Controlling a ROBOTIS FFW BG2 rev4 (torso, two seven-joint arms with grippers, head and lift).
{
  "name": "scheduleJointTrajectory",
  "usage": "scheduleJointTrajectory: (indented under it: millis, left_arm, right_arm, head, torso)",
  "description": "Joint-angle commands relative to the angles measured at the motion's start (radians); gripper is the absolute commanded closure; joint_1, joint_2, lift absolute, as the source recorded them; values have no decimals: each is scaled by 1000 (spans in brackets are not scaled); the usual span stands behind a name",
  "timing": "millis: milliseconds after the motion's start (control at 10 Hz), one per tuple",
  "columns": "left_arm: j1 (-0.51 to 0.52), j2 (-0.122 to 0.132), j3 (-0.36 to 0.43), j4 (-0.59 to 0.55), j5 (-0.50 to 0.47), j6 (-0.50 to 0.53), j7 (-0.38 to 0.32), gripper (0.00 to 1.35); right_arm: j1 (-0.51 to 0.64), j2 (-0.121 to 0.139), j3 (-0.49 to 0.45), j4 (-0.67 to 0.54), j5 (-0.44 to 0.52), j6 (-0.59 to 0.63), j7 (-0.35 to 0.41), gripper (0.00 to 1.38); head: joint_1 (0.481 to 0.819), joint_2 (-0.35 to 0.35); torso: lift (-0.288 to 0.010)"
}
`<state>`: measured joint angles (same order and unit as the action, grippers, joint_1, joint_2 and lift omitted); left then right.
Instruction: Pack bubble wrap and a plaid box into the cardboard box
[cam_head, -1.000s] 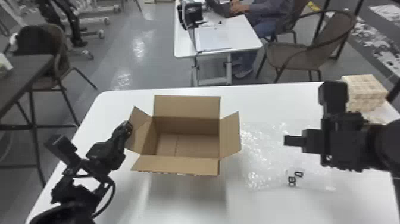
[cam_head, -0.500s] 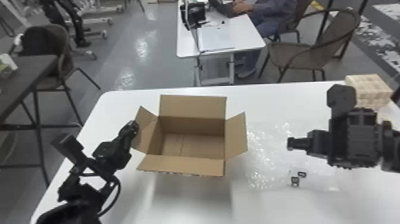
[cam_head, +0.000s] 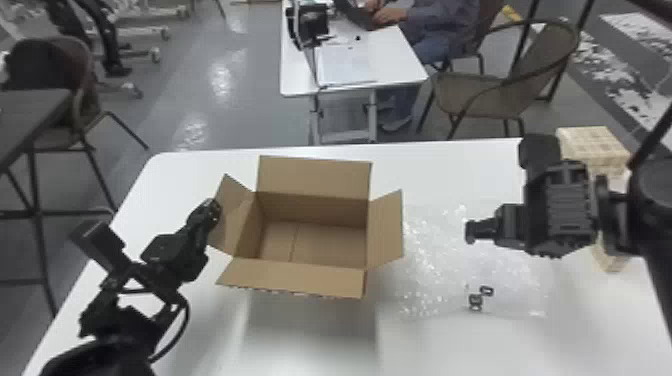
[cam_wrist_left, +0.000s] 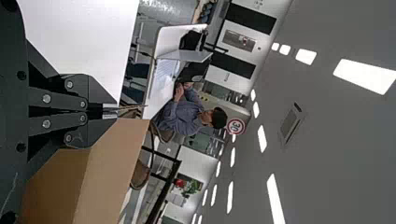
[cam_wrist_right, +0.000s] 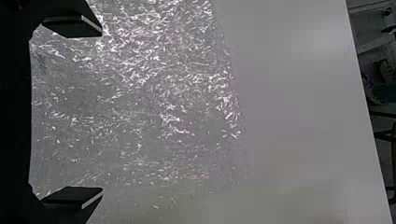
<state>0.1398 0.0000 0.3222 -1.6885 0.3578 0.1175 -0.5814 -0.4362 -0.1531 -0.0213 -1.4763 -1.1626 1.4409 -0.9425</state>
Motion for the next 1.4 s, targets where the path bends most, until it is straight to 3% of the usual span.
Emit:
scheduleJointTrajectory:
  millis: [0, 100, 500, 900, 1000, 1200, 1300]
  left_arm:
    - [1, -3, -2, 1, 4, -1, -1, 1204]
    - [1, -3, -5, 1, 6, -1, 0, 1204]
    - [1, -3, -6, 1, 10, -1, 0, 1205]
    - [1, -3, -9, 3, 23, -6, -1, 1205]
    - [3, -3, -9, 4, 24, -6, -1, 1204]
    - [3, -3, -11, 6, 27, -6, 0, 1205]
    - [3, -3, -11, 6, 29, -6, 0, 1205]
  right_arm:
    - [-22, -11, 46, 71, 98, -56, 123, 99]
    - [-39, -11, 67, 122, 187, -83, 261, 110]
    - [-42, 1, 93, 145, 228, -126, 310, 113]
    - [-48, 18, 124, 197, 354, -163, 441, 174]
    - [-47, 21, 124, 197, 370, -165, 452, 300]
    - [-42, 21, 124, 186, 370, -165, 455, 800]
    - [-35, 21, 124, 168, 370, -165, 456, 917]
  head:
    - [695, 87]
    - [695, 99]
    - [695, 105]
    - [695, 114]
    - [695, 115]
    - [695, 115]
    - [695, 114]
  torso:
    - [-110]
    - [-110]
    - [-110]
    - [-110]
    - [-110]
    - [-110]
    - [-110]
